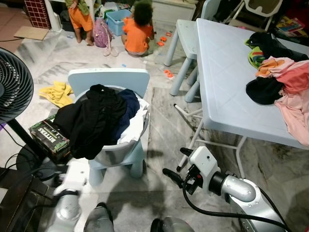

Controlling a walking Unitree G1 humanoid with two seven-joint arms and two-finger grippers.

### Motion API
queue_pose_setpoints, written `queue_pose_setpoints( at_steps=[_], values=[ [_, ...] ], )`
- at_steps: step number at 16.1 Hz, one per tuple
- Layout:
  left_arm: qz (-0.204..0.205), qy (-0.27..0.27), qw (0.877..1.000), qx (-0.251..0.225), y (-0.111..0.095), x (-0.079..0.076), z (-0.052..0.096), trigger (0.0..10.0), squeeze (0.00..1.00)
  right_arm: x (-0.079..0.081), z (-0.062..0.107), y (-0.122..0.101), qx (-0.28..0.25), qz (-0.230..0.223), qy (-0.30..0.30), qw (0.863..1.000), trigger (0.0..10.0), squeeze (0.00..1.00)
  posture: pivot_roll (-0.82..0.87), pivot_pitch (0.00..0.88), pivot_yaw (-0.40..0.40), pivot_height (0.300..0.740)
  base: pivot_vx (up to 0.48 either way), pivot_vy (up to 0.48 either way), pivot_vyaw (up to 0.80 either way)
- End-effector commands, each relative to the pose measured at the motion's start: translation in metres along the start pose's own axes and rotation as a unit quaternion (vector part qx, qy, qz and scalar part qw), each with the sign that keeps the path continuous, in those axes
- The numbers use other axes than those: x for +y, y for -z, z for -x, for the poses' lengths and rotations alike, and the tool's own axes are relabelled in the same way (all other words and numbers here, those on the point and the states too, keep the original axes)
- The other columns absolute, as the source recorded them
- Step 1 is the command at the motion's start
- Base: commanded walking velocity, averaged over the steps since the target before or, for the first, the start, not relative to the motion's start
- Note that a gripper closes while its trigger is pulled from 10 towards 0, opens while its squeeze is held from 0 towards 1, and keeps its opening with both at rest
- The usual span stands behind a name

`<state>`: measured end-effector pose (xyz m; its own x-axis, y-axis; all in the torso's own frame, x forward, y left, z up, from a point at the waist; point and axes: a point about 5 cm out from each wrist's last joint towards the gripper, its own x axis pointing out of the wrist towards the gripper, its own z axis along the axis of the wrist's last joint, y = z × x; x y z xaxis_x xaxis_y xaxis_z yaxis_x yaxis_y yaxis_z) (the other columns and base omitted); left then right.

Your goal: Hang hanger

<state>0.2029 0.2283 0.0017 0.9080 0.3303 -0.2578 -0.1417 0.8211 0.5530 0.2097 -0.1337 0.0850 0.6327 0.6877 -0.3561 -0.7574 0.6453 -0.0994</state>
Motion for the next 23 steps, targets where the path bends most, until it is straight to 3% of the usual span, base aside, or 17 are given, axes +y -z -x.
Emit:
queue_pose_setpoints(
  at_steps=[1,2,3,6,7,8,10,11,12,15,16,20,21,22,23],
  values=[
    [0.0,-0.019,0.999,-0.044,-0.013,0.004,0.0,10.0,1.0,0.0,0.001,0.002,0.004,0.006,-0.001,1.0,10.0,0.0,-0.08,0.104,-0.16,0.74,0.0,0.0,0.0],
    [-0.008,-0.021,0.996,-0.085,-0.027,0.008,0.001,10.0,1.0,0.001,0.0,0.002,0.004,0.007,-0.003,1.0,10.0,0.0,-0.07,0.106,-0.163,0.74,0.0,0.0,0.0],
    [-0.005,0.006,0.994,-0.111,-0.041,0.001,-0.003,10.0,1.0,0.001,-0.002,0.002,0.003,0.008,-0.005,1.0,10.0,0.0,-0.07,0.107,-0.165,0.74,0.0,0.0,0.0],
    [0.003,0.052,0.991,-0.126,-0.06,-0.014,-0.01,10.0,0.98,0.001,-0.003,0.001,0.002,0.012,-0.008,1.0,10.0,0.0,-0.07,0.103,-0.165,0.74,0.0,0.0,0.0],
    [0.028,0.096,0.989,-0.111,-0.069,-0.026,-0.018,10.0,0.55,-0.001,-0.003,0.001,0.002,0.014,-0.004,1.0,10.0,0.0,-0.07,0.102,-0.163,0.74,0.0,0.0,0.0],
    [0.034,0.121,0.987,-0.102,-0.071,-0.032,-0.021,10.0,0.45,-0.001,-0.003,0.001,0.003,0.015,-0.002,1.0,10.0,0.0,-0.08,0.101,-0.159,0.74,0.0,0.0,0.0],
    [0.059,0.146,0.985,-0.063,-0.075,-0.038,-0.033,10.0,0.39,0.0,-0.002,0.002,0.003,0.015,-0.001,1.0,10.0,0.0,-0.08,0.101,-0.156,0.74,0.0,0.0,0.0],
    [0.076,0.15,0.985,-0.048,-0.075,-0.039,-0.036,10.0,0.26,0.0,-0.002,0.002,0.004,0.016,0.0,1.0,10.0,0.0,-0.08,0.101,-0.156,0.74,0.0,0.0,0.0],
    [0.098,0.167,0.981,-0.022,-0.076,-0.042,-0.041,10.0,0.0,0.001,-0.003,0.002,0.004,0.016,0.0,1.0,10.0,0.0,-0.08,0.101,-0.154,0.74,0.0,0.0,0.0],
    [0.117,0.223,0.967,0.028,-0.078,-0.056,-0.049,10.0,0.0,0.001,-0.005,0.002,0.006,0.021,0.0,1.0,10.0,0.0,-0.09,0.101,-0.155,0.74,0.0,0.0,0.0],
    [0.098,0.247,0.963,0.035,-0.079,-0.059,-0.054,10.0,0.0,0.002,-0.004,0.002,0.007,0.023,0.0,1.0,10.0,0.0,-0.1,0.106,-0.156,0.74,0.0,0.0,0.0],
    [0.067,0.237,0.968,0.051,-0.074,-0.05,-0.067,10.0,0.0,0.002,0.001,0.004,0.013,0.023,0.004,1.0,10.0,0.0,-0.12,0.114,-0.153,0.74,0.0,0.0,0.0],
    [0.071,0.234,0.968,0.05,-0.074,-0.046,-0.07,3.5,0.0,0.003,0.002,0.005,0.015,0.023,0.005,1.0,10.0,0.0,-0.12,0.116,-0.153,0.74,0.0,0.0,0.0],
    [0.069,0.232,0.969,0.049,-0.074,-0.045,-0.071,0.0,0.0,0.004,0.002,0.005,0.015,0.021,0.004,1.0,10.0,0.0,-0.12,0.118,-0.154,0.74,0.0,0.0,0.0],
    [0.069,0.231,0.969,0.049,-0.073,-0.044,-0.071,0.0,0.0,0.004,0.002,0.005,0.015,0.021,0.004,1.0,10.0,0.0,-0.11,0.12,-0.155,0.74,0.0,0.0,0.0]
  ],
)
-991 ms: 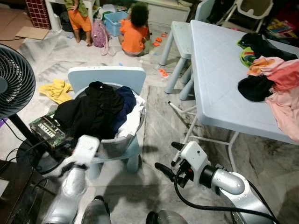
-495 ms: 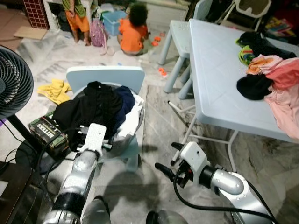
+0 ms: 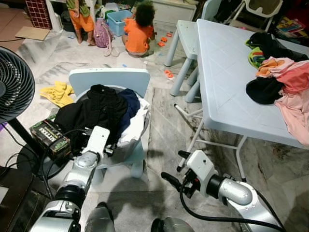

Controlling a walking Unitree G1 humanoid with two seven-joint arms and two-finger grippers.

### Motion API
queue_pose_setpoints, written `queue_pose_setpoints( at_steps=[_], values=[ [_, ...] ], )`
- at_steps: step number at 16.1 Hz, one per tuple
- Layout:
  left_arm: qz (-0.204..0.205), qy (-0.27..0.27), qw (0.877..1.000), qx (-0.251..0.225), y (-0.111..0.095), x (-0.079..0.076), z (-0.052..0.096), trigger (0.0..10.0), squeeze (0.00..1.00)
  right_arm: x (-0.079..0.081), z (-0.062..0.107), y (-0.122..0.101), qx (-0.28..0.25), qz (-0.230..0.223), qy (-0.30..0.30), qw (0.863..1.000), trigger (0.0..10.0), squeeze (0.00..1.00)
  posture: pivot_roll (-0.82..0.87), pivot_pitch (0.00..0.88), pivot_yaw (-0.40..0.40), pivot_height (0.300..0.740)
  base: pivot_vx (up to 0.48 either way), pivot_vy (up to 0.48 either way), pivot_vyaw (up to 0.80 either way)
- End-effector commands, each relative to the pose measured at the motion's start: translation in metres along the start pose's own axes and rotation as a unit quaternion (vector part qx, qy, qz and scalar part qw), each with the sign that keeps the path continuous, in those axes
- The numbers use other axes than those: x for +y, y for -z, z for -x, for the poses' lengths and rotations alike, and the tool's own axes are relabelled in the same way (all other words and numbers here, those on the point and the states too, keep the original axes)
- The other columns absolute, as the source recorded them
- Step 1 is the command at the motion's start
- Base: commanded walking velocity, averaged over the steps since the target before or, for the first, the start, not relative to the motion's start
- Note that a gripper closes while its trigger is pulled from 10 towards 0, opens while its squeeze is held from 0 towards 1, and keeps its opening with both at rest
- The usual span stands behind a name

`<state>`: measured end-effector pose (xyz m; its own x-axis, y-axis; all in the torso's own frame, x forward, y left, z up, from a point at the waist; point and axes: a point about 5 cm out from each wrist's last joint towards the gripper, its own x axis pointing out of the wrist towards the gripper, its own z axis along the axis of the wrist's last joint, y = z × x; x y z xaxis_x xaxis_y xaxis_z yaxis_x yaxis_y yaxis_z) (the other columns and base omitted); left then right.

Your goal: Hang hanger

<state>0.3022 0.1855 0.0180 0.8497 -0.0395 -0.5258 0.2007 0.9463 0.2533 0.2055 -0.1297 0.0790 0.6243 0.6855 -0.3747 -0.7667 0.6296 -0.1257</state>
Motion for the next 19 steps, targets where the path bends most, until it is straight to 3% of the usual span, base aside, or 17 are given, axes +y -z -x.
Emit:
queue_pose_setpoints(
  at_steps=[1,5,11,15,16,17,19],
  values=[
    [-0.001,0.006,1.0,-0.001,0.0,-0.003,-0.001,0.0,0.0,-0.002,0.004,0.001,0.007,0.005,0.007,1.0,10.0,0.0,-0.11,0.121,-0.156,0.74,0.0,0.0,0.0],
    [0.012,0.043,0.999,-0.026,0.0,-0.009,0.003,0.0,0.0,-0.002,0.003,0.002,0.008,0.005,0.006,1.0,10.0,0.0,-0.11,0.128,-0.161,0.74,0.0,0.0,0.0],
    [0.016,0.047,0.998,-0.023,0.005,-0.001,0.005,0.0,0.0,-0.004,0.003,0.002,0.01,0.009,0.011,1.0,10.0,0.0,-0.11,0.118,-0.158,0.74,0.0,0.0,0.0],
    [0.025,0.086,0.992,-0.089,-0.016,-0.002,0.01,0.0,0.0,-0.006,0.002,0.002,0.009,0.01,0.014,1.0,10.0,0.0,-0.1,0.112,-0.159,0.74,0.0,0.0,0.0],
    [0.025,0.109,0.983,-0.149,-0.03,-0.004,0.017,0.0,0.0,-0.007,0.002,0.002,0.009,0.011,0.014,1.0,10.0,0.0,-0.1,0.112,-0.161,0.74,0.0,0.0,0.0],
    [0.032,0.113,0.979,-0.169,-0.035,-0.003,0.019,0.0,0.0,-0.007,0.001,0.002,0.009,0.012,0.014,1.0,10.0,0.0,-0.1,0.11,-0.163,0.74,0.0,0.0,0.0],
    [0.032,0.111,0.976,-0.184,-0.039,-0.001,0.023,0.0,0.0,-0.007,0.0,0.002,0.008,0.013,0.013,1.0,10.0,0.0,-0.1,0.108,-0.164,0.74,0.0,0.0,0.0]
  ],
)
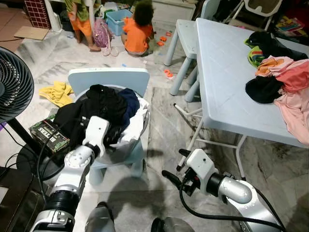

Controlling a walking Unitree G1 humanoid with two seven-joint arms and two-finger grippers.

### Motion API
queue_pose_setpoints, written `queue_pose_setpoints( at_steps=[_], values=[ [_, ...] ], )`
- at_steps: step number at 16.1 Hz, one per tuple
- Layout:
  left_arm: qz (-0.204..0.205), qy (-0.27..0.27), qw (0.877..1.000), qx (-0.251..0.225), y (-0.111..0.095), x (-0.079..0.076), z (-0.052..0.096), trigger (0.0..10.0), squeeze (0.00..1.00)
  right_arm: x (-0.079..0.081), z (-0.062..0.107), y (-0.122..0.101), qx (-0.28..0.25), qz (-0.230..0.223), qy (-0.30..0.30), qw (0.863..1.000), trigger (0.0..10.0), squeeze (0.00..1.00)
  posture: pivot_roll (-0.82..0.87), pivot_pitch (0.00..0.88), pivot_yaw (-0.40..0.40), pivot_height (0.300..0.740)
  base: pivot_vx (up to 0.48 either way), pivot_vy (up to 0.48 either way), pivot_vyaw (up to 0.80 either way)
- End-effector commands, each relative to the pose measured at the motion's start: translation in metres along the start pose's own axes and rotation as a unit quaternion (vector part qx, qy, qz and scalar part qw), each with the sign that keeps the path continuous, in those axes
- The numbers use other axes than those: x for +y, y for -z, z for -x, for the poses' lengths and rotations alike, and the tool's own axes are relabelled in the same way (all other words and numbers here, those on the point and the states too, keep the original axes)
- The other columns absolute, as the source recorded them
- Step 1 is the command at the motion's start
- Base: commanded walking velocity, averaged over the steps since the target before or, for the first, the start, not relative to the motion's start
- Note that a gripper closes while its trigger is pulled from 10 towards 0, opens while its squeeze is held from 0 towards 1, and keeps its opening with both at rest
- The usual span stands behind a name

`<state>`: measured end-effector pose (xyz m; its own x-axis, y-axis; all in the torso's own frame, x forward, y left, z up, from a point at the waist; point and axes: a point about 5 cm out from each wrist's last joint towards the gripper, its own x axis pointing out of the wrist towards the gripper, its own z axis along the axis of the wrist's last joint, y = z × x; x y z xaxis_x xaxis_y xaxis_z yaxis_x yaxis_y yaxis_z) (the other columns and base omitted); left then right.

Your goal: Hang hanger

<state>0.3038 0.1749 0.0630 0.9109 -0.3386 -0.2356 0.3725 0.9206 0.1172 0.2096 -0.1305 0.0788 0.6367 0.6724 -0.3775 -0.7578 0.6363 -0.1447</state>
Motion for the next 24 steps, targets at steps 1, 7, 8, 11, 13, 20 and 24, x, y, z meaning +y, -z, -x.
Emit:
queue_pose_setpoints(
  at_steps=[1,7,8,11,13,20,24],
  values=[
    [0.005,0.0,1.0,0.0,0.002,-0.001,0.002,0.0,0.0,-0.003,0.001,0.002,0.005,0.006,0.005,1.0,10.0,0.0,-0.1,0.108,-0.164,0.74,0.0,0.0,0.0],
    [0.101,-0.14,0.985,0.011,0.014,-0.007,0.01,10.0,1.0,-0.004,-0.001,0.004,0.004,0.007,0.007,1.0,10.0,0.0,-0.08,0.1,-0.16,0.74,0.0,0.0,0.0],
    [0.119,-0.158,0.98,0.022,0.019,-0.015,0.012,10.0,1.0,-0.002,-0.004,0.003,0.001,0.006,0.005,1.0,10.0,0.0,-0.07,0.098,-0.159,0.74,0.0,0.0,0.0],
    [0.134,-0.183,0.974,0.025,0.02,-0.022,0.012,10.0,1.0,-0.001,-0.009,0.001,-0.006,0.006,0.003,1.0,10.0,0.0,-0.06,0.089,-0.153,0.74,0.0,0.0,0.0],
    [0.127,-0.197,0.972,0.023,0.016,-0.022,0.012,10.0,1.0,-0.004,-0.01,0.001,-0.011,0.003,0.01,1.0,10.0,0.0,-0.05,0.082,-0.142,0.74,0.0,0.0,0.0],
    [0.078,-0.262,0.957,0.099,0.039,0.013,0.027,10.0,0.35,0.001,-0.017,0.0,-0.023,-0.002,0.013,1.0,10.0,0.0,-0.04,0.073,-0.124,0.74,0.0,0.0,0.0],
    [0.059,-0.337,0.936,0.078,0.031,0.036,0.042,10.0,0.0,-0.002,-0.019,0.0,-0.025,-0.003,0.018,1.0,10.0,0.0,-0.03,0.072,-0.123,0.74,0.0,0.0,0.0]
  ],
)
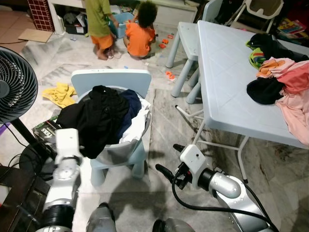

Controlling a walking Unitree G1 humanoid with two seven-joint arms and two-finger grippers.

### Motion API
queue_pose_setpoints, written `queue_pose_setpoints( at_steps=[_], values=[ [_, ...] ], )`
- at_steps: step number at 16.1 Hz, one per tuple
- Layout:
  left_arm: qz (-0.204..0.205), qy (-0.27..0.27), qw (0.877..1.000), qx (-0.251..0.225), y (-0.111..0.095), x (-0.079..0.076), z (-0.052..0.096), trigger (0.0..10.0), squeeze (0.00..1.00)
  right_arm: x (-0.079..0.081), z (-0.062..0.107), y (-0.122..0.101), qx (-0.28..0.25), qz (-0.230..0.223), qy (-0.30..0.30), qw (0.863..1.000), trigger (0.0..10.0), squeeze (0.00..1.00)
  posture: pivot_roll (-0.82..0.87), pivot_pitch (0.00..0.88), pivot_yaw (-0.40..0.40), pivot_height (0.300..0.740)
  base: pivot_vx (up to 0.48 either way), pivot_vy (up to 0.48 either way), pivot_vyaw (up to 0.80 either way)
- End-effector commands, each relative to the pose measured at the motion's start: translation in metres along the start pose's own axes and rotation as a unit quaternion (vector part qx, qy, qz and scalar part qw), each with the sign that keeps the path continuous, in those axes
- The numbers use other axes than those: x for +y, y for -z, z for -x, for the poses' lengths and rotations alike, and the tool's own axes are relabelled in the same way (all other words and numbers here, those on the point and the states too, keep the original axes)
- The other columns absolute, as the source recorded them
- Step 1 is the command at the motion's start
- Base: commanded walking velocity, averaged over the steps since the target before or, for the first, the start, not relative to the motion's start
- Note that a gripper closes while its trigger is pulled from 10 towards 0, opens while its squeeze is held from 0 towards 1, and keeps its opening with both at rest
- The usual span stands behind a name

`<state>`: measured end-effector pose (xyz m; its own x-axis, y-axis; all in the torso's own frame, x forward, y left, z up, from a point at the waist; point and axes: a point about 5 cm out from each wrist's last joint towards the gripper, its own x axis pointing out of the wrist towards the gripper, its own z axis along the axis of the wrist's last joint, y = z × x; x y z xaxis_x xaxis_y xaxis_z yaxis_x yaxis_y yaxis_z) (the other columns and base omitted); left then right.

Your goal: Hang hanger

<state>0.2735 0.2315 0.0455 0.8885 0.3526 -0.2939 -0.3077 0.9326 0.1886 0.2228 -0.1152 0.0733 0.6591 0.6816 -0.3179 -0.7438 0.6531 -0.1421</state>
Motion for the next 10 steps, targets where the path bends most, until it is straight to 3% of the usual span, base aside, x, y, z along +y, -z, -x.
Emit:
queue_pose_setpoints(
  at_steps=[1,4,6,8,9,10],
  values=[
    [-0.001,-0.015,1.0,-0.024,-0.006,0.0,0.007,10.0,0.0,-0.002,0.0,0.002,0.005,0.002,0.008,1.0,10.0,0.0,-0.02,0.075,-0.122,0.74,0.0,0.0,0.0],
    [-0.02,0.042,0.999,-0.013,0.016,-0.009,0.028,10.0,0.0,0.0,-0.003,0.002,0.002,0.002,0.005,1.0,10.0,0.0,-0.01,0.078,-0.119,0.74,0.0,0.0,0.0],
    [-0.062,0.064,0.996,-0.028,0.028,-0.007,0.041,10.0,0.0,-0.001,-0.002,0.003,0.003,0.003,0.007,1.0,10.0,0.0,-0.01,0.079,-0.119,0.74,0.0,0.0,0.0],
    [-0.074,0.085,0.992,-0.049,0.034,-0.002,0.054,10.0,0.0,-0.003,-0.003,0.004,0.004,0.003,0.01,1.0,10.0,0.0,0.0,0.078,-0.12,0.74,0.0,0.0,0.0],
    [-0.089,0.096,0.991,-0.039,0.046,0.0,0.058,10.0,0.78,-0.002,-0.005,0.004,0.002,0.005,0.009,1.0,10.0,0.0,0.01,0.077,-0.123,0.74,0.0,0.0,0.0],
    [-0.092,0.102,0.99,-0.037,0.05,0.0,0.059,10.0,1.0,-0.002,-0.007,0.003,0.001,0.006,0.007,1.0,10.0,0.0,0.01,0.077,-0.123,0.74,0.0,0.0,0.0]
  ],
)
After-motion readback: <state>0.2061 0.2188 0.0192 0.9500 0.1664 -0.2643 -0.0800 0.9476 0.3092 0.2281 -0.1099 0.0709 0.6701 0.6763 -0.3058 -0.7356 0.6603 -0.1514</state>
